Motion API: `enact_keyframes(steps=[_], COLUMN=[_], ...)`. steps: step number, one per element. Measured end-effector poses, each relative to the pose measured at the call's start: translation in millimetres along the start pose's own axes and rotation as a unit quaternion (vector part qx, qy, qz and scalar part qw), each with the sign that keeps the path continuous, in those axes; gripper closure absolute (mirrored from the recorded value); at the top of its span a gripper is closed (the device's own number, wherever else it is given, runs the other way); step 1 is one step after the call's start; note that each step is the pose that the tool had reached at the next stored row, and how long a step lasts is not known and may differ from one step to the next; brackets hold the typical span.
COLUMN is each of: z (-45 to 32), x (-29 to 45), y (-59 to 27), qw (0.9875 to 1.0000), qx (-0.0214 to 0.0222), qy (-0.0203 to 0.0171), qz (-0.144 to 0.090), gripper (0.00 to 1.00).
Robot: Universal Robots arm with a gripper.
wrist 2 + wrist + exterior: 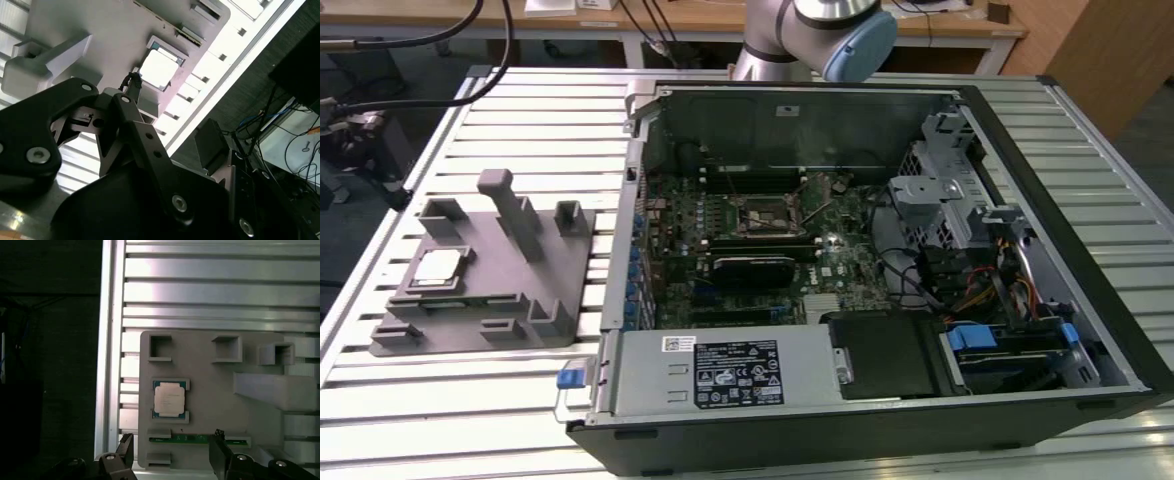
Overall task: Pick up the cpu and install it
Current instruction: 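Pick up the cpu and move it towards the insertion slot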
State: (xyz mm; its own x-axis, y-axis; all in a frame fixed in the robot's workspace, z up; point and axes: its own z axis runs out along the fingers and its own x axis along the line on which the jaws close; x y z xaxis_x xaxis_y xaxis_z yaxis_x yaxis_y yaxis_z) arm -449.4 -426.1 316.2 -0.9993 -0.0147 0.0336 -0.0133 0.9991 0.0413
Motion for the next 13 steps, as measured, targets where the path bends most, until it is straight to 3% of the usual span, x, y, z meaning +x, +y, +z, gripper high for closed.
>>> enact_keyframes(steps=[13], z=[23.7], x=[-0.9], y=[-1.0], qw=[1.0000], qx=[-0.0006], qy=[0.0010], qz=[0.000], gripper=[0.30])
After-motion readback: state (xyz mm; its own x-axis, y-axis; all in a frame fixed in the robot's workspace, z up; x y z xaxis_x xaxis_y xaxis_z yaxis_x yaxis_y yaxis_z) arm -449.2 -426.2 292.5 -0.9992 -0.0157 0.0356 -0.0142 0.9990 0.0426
